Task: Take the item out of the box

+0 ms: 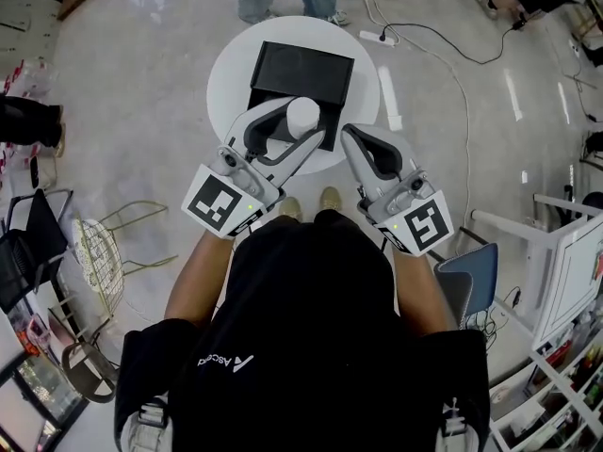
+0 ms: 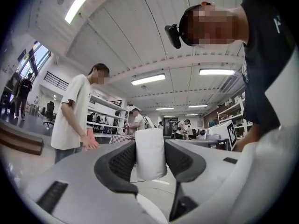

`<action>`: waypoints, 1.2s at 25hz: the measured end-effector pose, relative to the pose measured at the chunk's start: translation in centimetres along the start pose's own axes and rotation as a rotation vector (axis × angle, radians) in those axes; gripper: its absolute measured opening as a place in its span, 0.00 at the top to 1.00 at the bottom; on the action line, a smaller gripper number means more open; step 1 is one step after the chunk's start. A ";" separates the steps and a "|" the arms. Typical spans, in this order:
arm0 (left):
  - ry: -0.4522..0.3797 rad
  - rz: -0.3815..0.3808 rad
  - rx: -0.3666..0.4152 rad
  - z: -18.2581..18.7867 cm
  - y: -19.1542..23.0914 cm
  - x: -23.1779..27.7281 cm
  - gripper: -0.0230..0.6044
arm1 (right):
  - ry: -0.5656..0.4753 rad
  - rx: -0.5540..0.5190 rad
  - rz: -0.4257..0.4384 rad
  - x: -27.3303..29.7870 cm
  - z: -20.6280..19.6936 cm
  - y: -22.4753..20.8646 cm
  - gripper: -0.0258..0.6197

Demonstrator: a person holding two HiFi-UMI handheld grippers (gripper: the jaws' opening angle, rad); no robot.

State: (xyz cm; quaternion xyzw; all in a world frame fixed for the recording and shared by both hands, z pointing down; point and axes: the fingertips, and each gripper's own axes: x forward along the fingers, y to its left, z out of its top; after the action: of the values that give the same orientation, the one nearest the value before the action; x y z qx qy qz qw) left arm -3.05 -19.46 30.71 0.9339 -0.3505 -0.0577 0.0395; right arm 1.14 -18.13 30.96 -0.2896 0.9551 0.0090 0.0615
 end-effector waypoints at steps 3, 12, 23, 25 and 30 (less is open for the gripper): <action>-0.037 -0.003 0.014 1.2 -0.6 -0.5 0.67 | -0.007 -0.011 0.005 -0.3 0.4 0.8 0.96; -0.050 0.011 0.021 1.8 -1.3 -1.4 0.67 | -0.004 -0.046 0.020 -0.9 1.1 2.1 0.96; -0.054 -0.003 0.024 1.8 -2.3 -1.2 0.67 | -0.007 -0.054 0.021 -1.5 1.1 2.4 0.96; -0.053 -0.003 0.024 1.8 -2.5 -1.1 0.67 | -0.007 -0.054 0.020 -1.8 1.1 2.3 0.96; -0.053 -0.003 0.023 1.7 -2.5 -1.1 0.67 | -0.001 -0.053 0.020 -1.8 0.9 2.3 0.96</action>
State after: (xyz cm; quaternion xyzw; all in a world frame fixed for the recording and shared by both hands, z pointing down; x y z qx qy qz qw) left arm -2.47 -16.93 28.83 0.9330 -0.3506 -0.0786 0.0194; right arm 1.41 -15.17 30.26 -0.2818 0.9573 0.0351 0.0542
